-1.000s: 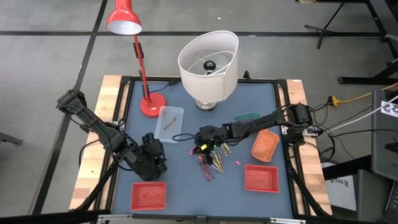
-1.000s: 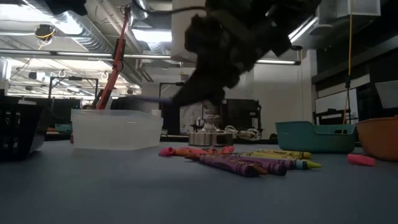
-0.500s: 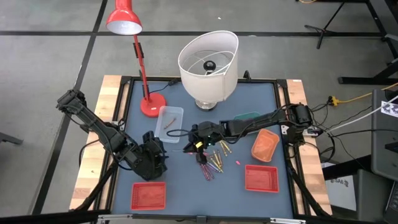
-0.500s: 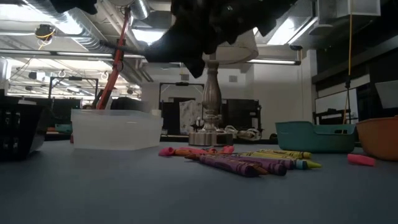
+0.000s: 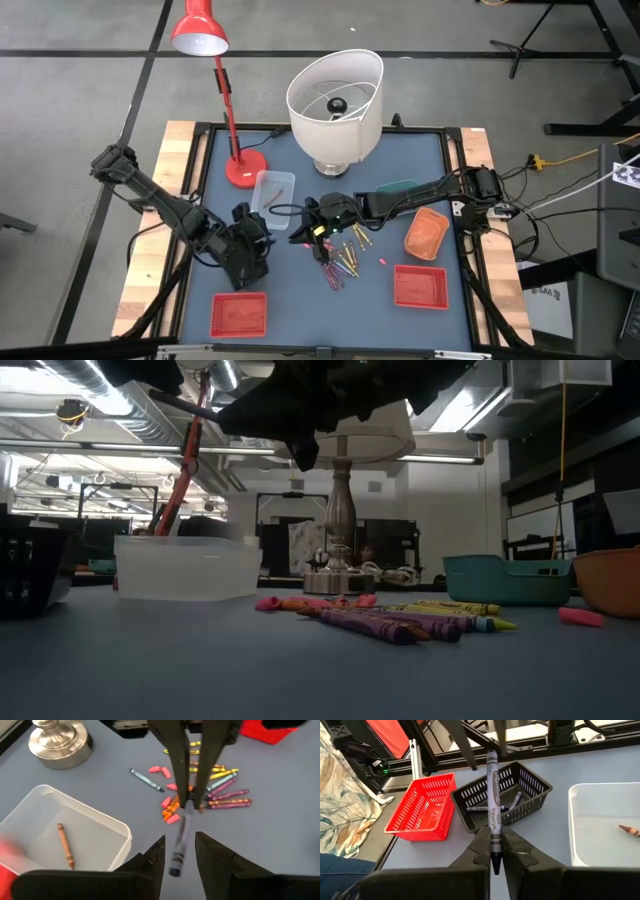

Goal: Sort crayons
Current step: Put the dark blue crayon into the black bin

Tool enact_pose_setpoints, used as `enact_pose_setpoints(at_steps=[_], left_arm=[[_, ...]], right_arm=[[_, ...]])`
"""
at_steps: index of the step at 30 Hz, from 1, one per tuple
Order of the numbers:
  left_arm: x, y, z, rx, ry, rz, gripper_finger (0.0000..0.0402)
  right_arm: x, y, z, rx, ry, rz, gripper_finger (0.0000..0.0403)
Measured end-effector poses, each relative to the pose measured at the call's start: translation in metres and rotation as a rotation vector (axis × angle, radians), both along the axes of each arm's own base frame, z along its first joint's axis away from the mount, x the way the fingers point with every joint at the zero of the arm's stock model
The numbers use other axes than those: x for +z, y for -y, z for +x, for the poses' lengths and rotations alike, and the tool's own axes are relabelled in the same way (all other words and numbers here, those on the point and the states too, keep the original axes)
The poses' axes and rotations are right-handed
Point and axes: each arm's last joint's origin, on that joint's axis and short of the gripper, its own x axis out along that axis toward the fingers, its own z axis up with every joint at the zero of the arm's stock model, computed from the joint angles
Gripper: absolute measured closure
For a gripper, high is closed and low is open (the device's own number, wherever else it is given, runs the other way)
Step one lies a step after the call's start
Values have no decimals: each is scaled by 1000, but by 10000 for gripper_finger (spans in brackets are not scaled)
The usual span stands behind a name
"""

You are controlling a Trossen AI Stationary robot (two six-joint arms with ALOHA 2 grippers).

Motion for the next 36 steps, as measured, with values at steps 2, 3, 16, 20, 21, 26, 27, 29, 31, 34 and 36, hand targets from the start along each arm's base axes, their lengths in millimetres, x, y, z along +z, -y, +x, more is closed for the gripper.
enact_pose_setpoints(at_steps=[2,3,16,20,21,26,27,29,31,34,36], left_arm=[[0,-3,2,13,-1,-1,310],[0,-4,2,15,-4,-6,310],[-2,-8,5,-77,-73,-49,310],[-2,-9,5,-107,-82,-26,310],[-2,-9,5,-113,-84,-21,310],[-2,-9,6,-145,-99,-9,310],[-2,-10,6,-148,-103,-13,310],[-4,-11,7,-149,-117,-21,310],[-6,-12,9,-160,-140,-25,310],[-11,-13,13,-161,-163,-22,310],[-13,-14,15,-155,-171,-19,310]], right_arm=[[0,0,0,0,0,0,381],[0,0,0,0,0,0,381],[0,0,0,0,1,-1,381],[0,0,0,0,1,-1,381],[0,0,0,0,1,-1,381],[0,0,0,0,1,-1,381],[0,0,0,0,1,-1,381],[0,0,0,0,1,-1,381],[0,0,0,0,1,-1,381],[0,0,0,0,1,-1,381],[0,0,0,-1,1,-1,381]])
